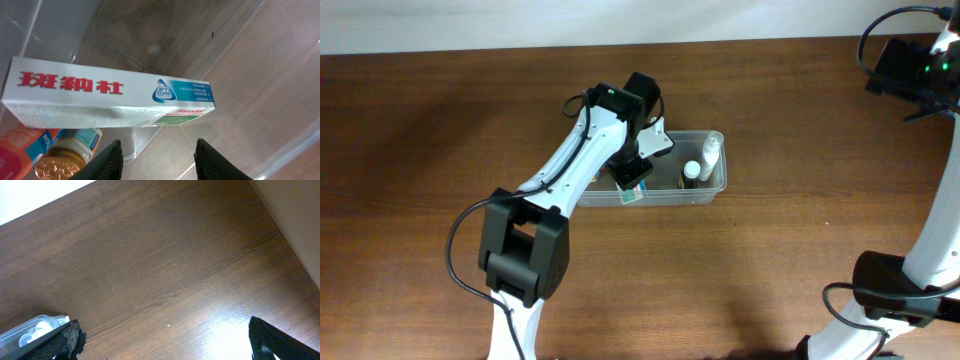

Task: Pack container
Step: 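Lower the box into the container's middle, then push the box down into the container with the left gripper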

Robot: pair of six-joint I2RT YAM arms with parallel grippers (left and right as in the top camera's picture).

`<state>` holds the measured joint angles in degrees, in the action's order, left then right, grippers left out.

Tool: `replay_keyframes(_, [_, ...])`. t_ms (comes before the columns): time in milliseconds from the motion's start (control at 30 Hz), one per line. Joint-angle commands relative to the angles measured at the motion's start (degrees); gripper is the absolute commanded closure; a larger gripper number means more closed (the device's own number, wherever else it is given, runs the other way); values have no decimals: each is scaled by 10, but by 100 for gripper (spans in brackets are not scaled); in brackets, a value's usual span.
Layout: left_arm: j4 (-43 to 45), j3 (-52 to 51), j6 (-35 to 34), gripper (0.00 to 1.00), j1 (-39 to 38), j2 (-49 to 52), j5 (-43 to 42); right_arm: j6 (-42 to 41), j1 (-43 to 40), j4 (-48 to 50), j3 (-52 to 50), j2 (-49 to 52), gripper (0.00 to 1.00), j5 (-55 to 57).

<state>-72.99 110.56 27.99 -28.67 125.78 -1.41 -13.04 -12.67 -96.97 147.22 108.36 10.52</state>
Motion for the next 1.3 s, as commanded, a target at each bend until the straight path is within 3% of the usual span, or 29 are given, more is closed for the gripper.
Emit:
replay_keyframes(0, [2,-7,-3,53,-2,19,4,4,-1,-3,9,-10,2,7])
replay_keyframes(433, [20,-7,-3,59,-2,63,4,4,-1,-3,9,-9,2,7])
replay_keyframes(1267, [75,-6,-19,60,-3,63,4,4,-1,-3,9,-10,2,7])
